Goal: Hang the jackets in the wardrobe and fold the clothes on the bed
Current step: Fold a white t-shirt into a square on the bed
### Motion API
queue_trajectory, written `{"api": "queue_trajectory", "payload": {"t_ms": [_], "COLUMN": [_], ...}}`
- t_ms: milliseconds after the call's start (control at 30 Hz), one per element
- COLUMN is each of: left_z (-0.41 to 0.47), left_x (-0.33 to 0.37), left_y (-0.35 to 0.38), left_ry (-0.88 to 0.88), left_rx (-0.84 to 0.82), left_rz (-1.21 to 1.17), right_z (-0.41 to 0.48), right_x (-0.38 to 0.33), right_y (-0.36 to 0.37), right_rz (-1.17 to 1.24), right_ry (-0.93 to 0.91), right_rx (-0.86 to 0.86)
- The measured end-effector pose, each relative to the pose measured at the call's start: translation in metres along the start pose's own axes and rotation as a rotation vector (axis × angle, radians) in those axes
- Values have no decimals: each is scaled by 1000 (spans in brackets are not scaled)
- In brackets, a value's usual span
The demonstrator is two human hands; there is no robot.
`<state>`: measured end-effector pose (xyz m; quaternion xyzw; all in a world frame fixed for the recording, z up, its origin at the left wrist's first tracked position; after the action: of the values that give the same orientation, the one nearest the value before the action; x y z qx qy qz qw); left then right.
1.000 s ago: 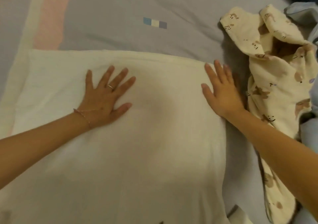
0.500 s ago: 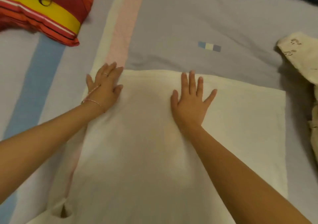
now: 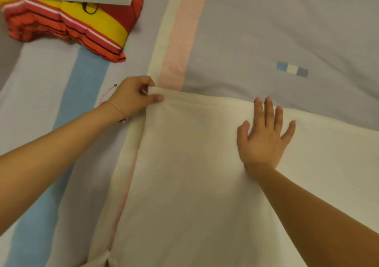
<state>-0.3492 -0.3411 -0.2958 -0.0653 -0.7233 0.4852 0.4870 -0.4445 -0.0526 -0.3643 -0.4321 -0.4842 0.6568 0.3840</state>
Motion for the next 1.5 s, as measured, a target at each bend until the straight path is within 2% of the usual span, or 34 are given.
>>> {"api": "queue_trajectory", "payload": {"t_ms": [67, 233, 433, 500, 533, 600, 633, 667, 733, 767, 833, 867, 900, 967, 1033, 1167, 1233, 1267, 1333, 1367, 1433, 1500], "left_z": [9, 19, 2, -11, -21, -52, -71, -87, -96, -88, -62, -48, -35, -12, 11, 48, 39, 23, -35, -73, -152, -195], "left_x": [2, -15, -23, -10, -1, 13, 15, 13, 6, 4, 8, 10, 11, 12, 11, 24, 41, 48, 53, 51, 40, 31], "left_y": [-5, 15, 40, 39, 38, 49, 58, 68, 84, 89, 97, 99, 101, 101, 99, 100, 99, 97, 96, 98, 109, 118], "left_ry": [12, 21, 37, 184, 343, 742, 887, 953, 889, 800, 631, 590, 574, 568, 508, 262, 214, 246, 372, 439, 515, 514], "left_rx": [50, 29, 300, 376, 364, 163, 20, -100, -203, -206, -144, -109, -86, -66, -29, -8, 15, 57, 127, 117, 63, 39], "left_rz": [-31, 64, 259, 357, 375, 426, 475, 525, 607, 621, 643, 661, 669, 674, 671, 666, 600, 554, 473, 456, 488, 548], "right_z": [-1, 0, 1, 1, 1, 0, 1, 1, 1, -2, -15, -15, -5, 29, 62, 95, 94, 86, 45, 11, -63, -91], "right_x": [-1, 0, 0, 0, -2, -3, -3, -1, -2, -6, -12, -10, -6, 0, 5, -10, -29, -36, -41, -36, 2, 67], "right_y": [-1, 0, 2, 1, 2, 3, 3, 2, -4, -7, -8, -5, 0, 8, 11, 17, 5, -5, -29, -40, -55, -60], "right_rz": [-5, -21, -19, -13, -12, -11, -6, 9, 123, 217, 310, 276, 218, 115, 33, -25, 30, 99, 233, 287, 283, 172], "right_ry": [-3, -4, -9, -11, -18, -28, -19, -7, -108, -297, -876, -1085, -1180, -1080, -841, -501, -365, -342, -444, -559, -822, -1010], "right_rx": [-1, -7, 7, -4, 0, 24, 33, 42, 57, 37, -46, -107, -143, -116, -85, -152, -156, -106, 41, 38, -93, -209]}}
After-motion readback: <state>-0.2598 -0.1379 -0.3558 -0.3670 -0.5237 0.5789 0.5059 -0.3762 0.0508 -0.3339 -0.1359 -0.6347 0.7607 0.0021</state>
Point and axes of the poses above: each hand's wrist, its own z-axis towards the middle knuckle, its own y-axis out of the palm, x = y × z, the point moved 2 cm from there along z, towards the middle knuckle, and after that the axes turned 14 degrees about x, right-handed, at the moved point
